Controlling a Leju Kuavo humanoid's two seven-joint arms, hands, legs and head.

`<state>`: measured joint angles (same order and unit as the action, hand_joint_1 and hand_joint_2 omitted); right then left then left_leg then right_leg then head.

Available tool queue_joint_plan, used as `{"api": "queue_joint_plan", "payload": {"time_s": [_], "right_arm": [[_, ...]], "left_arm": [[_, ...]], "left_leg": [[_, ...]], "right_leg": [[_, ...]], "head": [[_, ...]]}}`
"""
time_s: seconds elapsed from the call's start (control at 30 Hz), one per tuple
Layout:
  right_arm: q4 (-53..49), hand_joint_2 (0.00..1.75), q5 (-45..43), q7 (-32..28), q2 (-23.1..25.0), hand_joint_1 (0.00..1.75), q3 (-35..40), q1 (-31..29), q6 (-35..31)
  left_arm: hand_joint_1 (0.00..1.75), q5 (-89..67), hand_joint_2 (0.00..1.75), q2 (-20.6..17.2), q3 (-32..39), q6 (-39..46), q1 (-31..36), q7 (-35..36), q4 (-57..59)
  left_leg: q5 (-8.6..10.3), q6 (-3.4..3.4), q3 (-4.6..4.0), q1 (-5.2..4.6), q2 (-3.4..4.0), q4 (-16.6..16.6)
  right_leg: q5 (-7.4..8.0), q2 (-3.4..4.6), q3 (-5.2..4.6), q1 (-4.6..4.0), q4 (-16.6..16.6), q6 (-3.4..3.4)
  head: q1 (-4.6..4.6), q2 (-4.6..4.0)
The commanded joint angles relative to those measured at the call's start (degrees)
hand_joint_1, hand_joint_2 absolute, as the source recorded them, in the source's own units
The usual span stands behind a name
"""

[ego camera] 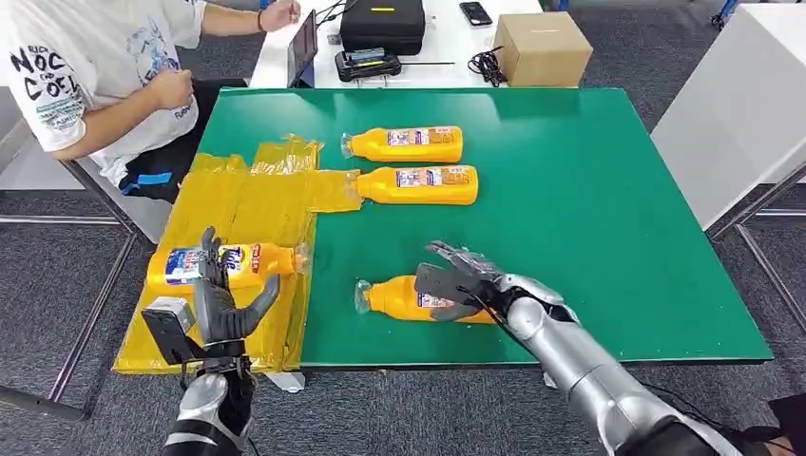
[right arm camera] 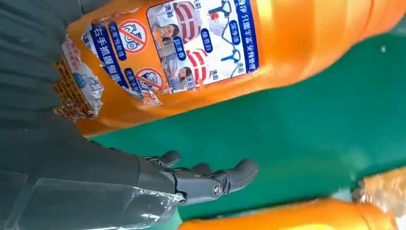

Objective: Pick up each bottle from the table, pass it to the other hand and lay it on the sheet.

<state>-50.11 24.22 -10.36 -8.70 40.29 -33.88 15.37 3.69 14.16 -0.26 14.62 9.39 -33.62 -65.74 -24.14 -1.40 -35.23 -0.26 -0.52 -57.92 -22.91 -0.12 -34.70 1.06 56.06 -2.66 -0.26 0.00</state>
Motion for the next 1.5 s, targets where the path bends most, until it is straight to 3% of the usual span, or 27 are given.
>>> {"api": "queue_joint_plan", "payload": {"time_s": [0.03, 0.4, 0.53, 1.3, 1.5], "right_arm": [[10.0, 1.75, -2.7, 0.2, -1.7, 0.00, 13.0, -9.0, 3.7], [10.4, 1.75, -4.2, 0.8, -3.0, 0.00, 16.9, -11.4, 6.3], [9.9, 1.75, -5.8, 2.1, -4.9, 0.00, 22.3, -15.0, 10.4], [9.7, 1.75, -6.4, 2.7, -5.2, 0.00, 23.5, -15.1, 9.2], [7.3, 1.75, -8.3, 4.0, -7.1, 0.00, 25.8, -17.6, 8.6]], "left_arm": [[0.00, 1.4, 1.75, -0.2, -0.5, -0.5, 3.6, 0.7, 6.9], [0.00, 2.4, 1.75, 0.0, -0.6, -1.1, 4.0, 0.6, 7.5], [0.00, 4.1, 1.75, 0.1, 0.1, -1.7, 4.8, 0.1, 8.5], [0.00, 4.5, 1.75, 0.4, 0.2, -2.0, 4.5, 0.1, 8.4], [0.00, 5.2, 1.75, 0.5, 0.5, -2.4, 4.0, 0.0, 7.5]], "left_leg": [[-0.04, 0.05, 0.15, 0.03, 0.03, 0.0], [-0.10, 0.07, 0.25, 0.06, -0.01, -0.1], [-0.15, 0.09, 0.22, 0.05, 0.04, -0.2], [-0.05, 0.05, 0.13, -0.02, 0.00, 0.0], [-0.09, 0.05, 0.13, -0.03, 0.04, -0.1]], "right_leg": [[-0.05, 0.00, 0.16, -0.04, 0.0, 0.09], [-0.11, -0.04, 0.28, -0.03, 0.0, 0.13], [-0.14, 0.01, 0.24, -0.03, 0.1, 0.15], [-0.05, -0.01, 0.14, 0.06, 0.0, 0.08], [-0.08, 0.02, 0.13, 0.06, 0.1, 0.09]], "head": [[0.00, 0.00], [0.00, 0.00], [-0.02, 0.00], [0.00, 0.00], [-0.02, 0.00]]}}
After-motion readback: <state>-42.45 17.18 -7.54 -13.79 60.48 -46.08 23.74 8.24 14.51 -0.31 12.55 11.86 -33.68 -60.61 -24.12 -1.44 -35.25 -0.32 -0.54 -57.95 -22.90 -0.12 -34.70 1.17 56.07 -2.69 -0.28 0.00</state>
